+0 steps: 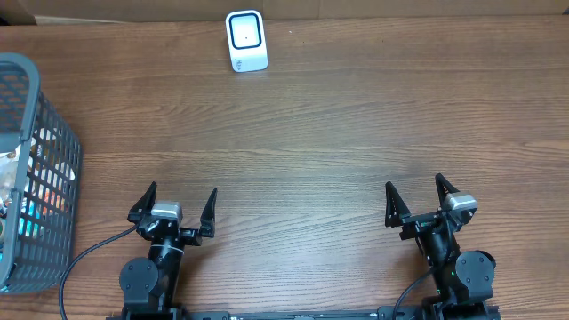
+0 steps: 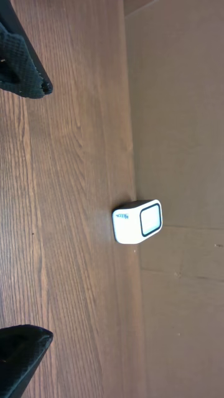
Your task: Scan the item barcode
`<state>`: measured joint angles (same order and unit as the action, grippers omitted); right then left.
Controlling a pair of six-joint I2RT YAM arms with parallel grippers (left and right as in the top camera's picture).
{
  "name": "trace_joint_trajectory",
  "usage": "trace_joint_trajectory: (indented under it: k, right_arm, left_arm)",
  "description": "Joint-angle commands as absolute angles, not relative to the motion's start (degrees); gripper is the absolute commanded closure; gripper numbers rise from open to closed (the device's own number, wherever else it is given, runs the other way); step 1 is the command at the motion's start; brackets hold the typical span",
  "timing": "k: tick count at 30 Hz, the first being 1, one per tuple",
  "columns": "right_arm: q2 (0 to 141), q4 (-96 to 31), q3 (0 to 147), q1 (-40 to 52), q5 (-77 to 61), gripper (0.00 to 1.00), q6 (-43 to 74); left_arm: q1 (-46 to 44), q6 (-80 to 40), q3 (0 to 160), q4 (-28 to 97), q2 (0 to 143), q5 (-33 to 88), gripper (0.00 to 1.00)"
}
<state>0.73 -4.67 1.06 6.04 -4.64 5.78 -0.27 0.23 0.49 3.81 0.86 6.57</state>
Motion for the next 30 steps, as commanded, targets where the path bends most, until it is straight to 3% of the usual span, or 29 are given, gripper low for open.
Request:
trace_joint_trajectory:
  k: [1,18,30]
  right_arm:
    - [0.2,-4.4,0.5,5.9,-4.8,0.00,6.0]
    - [0.2,-4.4,0.5,5.9,-4.8,0.00,6.0]
    - [0.2,-4.4,0.5,5.9,-4.8,0.00,6.0]
  left_arm:
    - [0.0,1.1,0.3,3.9,0.6,5.9,0.00]
    - [0.0,-3.0,10.2,9.5,3.5,5.8,0.00]
    - [0.0,-3.0,41.9,25.9,31.3,10.1,0.01]
